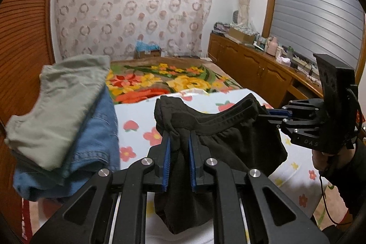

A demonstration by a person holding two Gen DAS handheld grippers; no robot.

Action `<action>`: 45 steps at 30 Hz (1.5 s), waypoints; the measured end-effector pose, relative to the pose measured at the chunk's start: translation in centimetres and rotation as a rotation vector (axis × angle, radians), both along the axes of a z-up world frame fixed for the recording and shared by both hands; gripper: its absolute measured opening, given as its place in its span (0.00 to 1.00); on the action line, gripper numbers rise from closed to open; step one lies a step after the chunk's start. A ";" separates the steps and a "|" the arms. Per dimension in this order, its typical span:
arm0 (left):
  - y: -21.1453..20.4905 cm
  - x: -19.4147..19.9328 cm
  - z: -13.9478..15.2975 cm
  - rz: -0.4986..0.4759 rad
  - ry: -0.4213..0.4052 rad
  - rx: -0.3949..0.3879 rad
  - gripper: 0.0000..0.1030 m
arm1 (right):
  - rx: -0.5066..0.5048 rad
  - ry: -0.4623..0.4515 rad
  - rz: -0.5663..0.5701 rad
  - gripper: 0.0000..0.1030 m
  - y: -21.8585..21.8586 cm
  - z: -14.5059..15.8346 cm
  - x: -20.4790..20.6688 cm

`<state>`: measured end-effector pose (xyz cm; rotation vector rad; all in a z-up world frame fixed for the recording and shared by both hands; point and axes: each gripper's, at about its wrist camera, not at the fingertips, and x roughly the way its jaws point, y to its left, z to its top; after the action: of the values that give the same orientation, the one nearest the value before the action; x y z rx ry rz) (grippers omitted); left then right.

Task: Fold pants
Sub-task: 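Lift the folded black garment with both tools and carry it toward the jeans stack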

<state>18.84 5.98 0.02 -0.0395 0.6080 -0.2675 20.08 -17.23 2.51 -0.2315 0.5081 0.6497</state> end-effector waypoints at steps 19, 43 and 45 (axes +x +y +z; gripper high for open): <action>5.4 -1.3 6.5 0.111 -0.131 0.001 0.15 | -0.012 -0.133 0.092 0.11 5.2 7.3 1.4; 14.8 1.2 4.9 0.309 -0.101 -0.012 0.15 | -0.087 -0.187 0.204 0.11 15.1 8.8 11.2; 15.5 1.5 4.2 0.322 -0.086 -0.016 0.15 | -0.103 -0.185 0.216 0.11 16.2 8.2 12.3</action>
<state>20.37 21.43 4.24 -0.1396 0.5053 0.0374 32.33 -1.05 10.70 -0.4439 0.3407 0.8045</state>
